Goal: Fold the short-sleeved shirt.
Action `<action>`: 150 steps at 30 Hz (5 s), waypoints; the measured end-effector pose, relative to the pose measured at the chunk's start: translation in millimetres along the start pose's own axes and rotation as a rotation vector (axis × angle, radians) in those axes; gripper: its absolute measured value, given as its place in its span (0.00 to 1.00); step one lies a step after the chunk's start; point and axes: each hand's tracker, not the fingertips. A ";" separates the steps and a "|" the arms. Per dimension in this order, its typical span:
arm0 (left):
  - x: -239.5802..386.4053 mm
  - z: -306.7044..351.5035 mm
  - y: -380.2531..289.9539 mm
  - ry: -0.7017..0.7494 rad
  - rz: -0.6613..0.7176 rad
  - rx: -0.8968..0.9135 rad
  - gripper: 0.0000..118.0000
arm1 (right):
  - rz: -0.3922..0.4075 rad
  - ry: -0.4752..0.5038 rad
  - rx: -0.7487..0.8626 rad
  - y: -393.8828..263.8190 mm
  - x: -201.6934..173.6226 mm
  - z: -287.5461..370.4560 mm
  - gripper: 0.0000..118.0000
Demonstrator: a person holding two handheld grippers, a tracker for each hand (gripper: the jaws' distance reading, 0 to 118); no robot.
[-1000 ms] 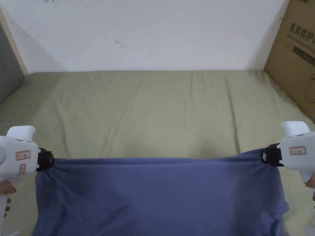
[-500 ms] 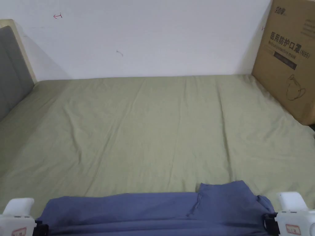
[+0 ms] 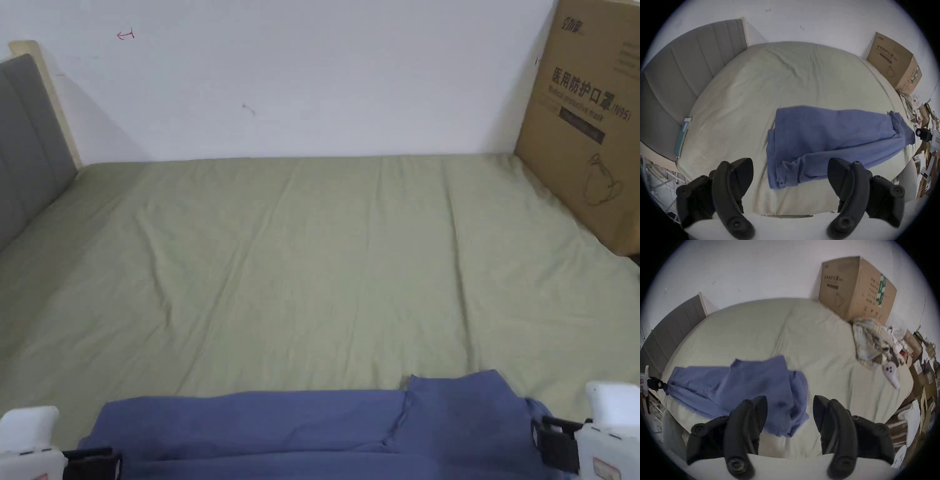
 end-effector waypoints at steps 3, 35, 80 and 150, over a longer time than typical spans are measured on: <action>3.1 18.1 7.3 -0.055 0.069 0.078 0.77 | -0.012 0.024 0.095 15.6 -16.2 11.6 0.54; -75.9 -25.0 -12.2 -0.407 0.451 -0.003 0.77 | 0.144 0.035 0.473 69.6 -201.7 27.2 0.00; -49.9 -3.0 38.8 -0.382 0.370 0.004 0.09 | -0.013 0.079 0.278 59.2 -146.4 9.8 0.00; 78.2 -34.7 20.9 -0.611 0.292 -0.061 0.00 | -0.076 0.027 0.229 31.4 -100.4 20.0 0.00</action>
